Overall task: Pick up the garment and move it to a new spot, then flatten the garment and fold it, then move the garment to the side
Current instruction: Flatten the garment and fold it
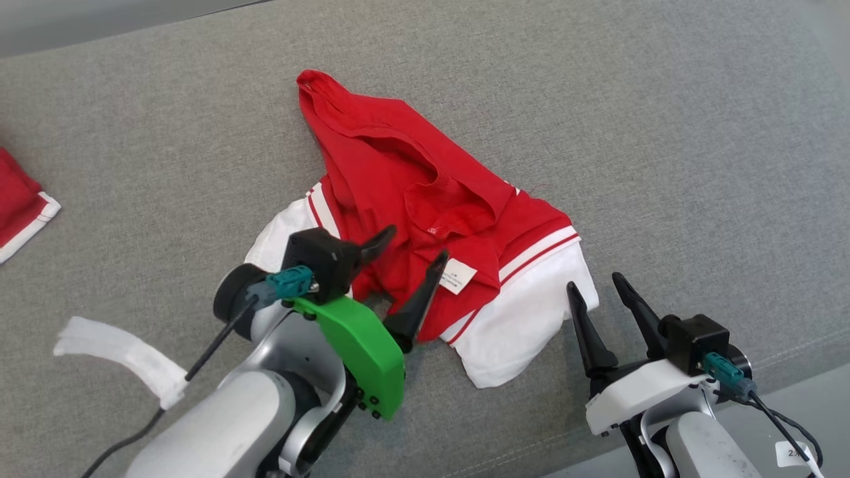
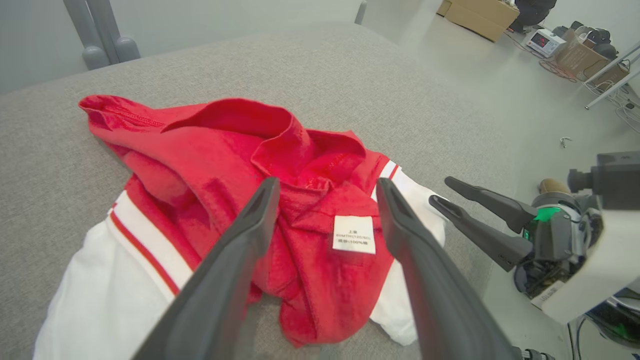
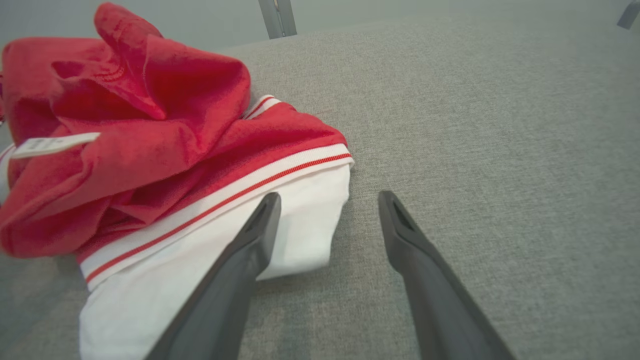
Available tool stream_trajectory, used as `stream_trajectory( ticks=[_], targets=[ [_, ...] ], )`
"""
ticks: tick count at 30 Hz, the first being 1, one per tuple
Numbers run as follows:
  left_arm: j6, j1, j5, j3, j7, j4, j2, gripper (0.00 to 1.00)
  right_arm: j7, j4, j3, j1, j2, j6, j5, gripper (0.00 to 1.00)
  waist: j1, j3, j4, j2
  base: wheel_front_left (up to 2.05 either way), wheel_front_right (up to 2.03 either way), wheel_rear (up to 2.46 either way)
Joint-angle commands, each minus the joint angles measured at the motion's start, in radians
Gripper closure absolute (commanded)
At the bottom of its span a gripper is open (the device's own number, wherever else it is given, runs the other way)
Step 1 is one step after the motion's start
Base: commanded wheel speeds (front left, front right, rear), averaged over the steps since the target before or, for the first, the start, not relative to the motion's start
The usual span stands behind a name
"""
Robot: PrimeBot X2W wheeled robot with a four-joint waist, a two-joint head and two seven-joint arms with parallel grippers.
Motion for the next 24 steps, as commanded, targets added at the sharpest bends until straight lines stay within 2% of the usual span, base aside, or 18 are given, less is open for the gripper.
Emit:
stream_trajectory(
  ticks=[1, 6, 11, 18, 24],
  targets=[
    [-0.014, 0.012, 0.005, -0.014, -0.007, 0.022, -0.019, 0.0, -0.003, -0.001, -0.003, 0.006, -0.003, 0.0, -0.01, 0.0, 0.0, 0.001, 0.005, 0.0, 0.0, 0.0, 0.0],
    [-0.049, -0.019, 0.003, -0.069, 0.011, 0.116, -0.072, 0.0, -0.003, 0.004, 0.01, -0.005, -0.003, 0.0, -0.01, 0.0, 0.0, 0.0, -0.002, 0.0, 0.0, 0.0, 0.0],
    [-0.06, -0.048, -0.004, -0.07, 0.011, 0.231, -0.104, 0.0, -0.003, 0.007, 0.029, -0.011, -0.003, 0.0, 0.007, 0.0, 0.0, 0.002, -0.027, 0.0, 0.0, 0.0, 0.0],
    [-0.062, -0.095, 0.009, -0.057, -0.003, 0.34, -0.103, 0.0, -0.003, 0.007, 0.029, 0.001, -0.003, 0.0, 0.019, 0.0, 0.0, 0.006, -0.055, 0.0, 0.0, 0.0, 0.0],
    [-0.054, -0.13, 0.028, -0.042, -0.022, 0.364, -0.1, 0.0, -0.003, 0.006, 0.032, 0.005, -0.003, 0.0, 0.023, 0.0, 0.0, 0.004, -0.064, 0.0, 0.0, 0.0, 0.0]
  ],
)
